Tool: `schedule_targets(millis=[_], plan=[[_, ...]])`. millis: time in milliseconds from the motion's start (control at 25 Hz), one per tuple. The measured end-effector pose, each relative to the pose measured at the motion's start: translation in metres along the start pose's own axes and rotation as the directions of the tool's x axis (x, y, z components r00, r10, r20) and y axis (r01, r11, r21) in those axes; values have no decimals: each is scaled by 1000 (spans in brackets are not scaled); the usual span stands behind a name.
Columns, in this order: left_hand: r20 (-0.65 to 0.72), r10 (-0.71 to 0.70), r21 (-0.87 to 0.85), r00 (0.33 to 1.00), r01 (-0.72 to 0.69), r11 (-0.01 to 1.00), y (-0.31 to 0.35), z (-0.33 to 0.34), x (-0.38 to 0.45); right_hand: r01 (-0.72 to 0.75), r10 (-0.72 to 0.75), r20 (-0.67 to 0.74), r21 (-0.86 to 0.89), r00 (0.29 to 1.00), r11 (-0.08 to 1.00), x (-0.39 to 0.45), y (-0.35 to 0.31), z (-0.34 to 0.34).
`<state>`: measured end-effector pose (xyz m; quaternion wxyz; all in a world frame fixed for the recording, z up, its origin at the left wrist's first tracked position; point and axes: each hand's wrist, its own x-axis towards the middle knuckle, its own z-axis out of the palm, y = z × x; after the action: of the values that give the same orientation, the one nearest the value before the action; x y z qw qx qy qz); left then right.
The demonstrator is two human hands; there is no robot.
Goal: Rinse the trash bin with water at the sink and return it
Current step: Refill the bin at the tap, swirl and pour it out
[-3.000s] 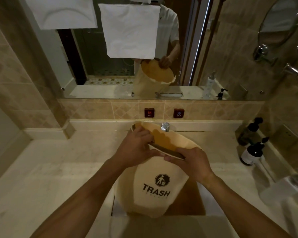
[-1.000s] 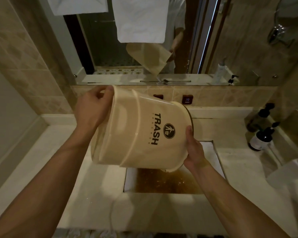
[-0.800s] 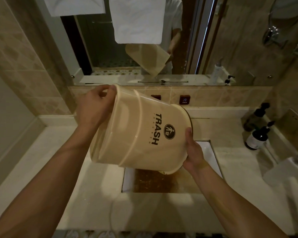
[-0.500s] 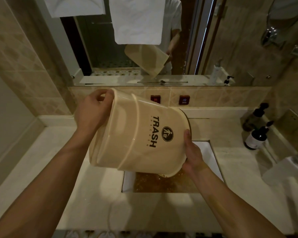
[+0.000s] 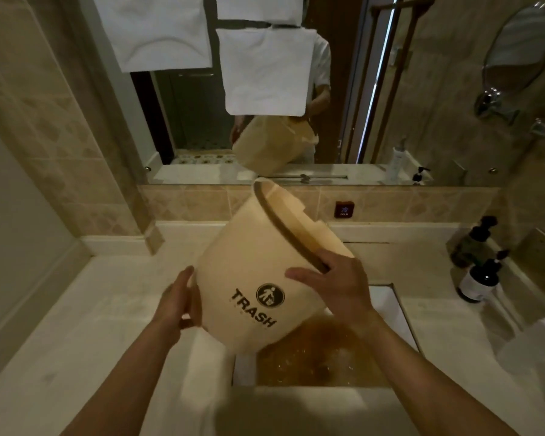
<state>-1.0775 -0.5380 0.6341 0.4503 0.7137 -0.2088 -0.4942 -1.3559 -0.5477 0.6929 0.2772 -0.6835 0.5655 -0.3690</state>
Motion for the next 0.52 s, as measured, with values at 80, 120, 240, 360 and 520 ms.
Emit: schedule_targets(millis=[80,120,240,360,520], plan=[[95,-125,-81,988,132,988,-14,-2,6,204,-202,25,-143,979,969,-9,-5,10],[135,-169,-123,976,186,975,-19,-4,9,350,-352,25,-188,936,918,-14,-6,16],[212,-224,-188,951,264,946,-29,-5,15,614,-657,4,-361,753,702,-23,-1,31],[234,-134,-276,963,198,941,-25,-7,14,716,-801,21,-464,598,522,-26,13,41],[466,111,-454,878,130,882,-2,-9,2,776,-882,55,-504,468,380,-28,28,42]])
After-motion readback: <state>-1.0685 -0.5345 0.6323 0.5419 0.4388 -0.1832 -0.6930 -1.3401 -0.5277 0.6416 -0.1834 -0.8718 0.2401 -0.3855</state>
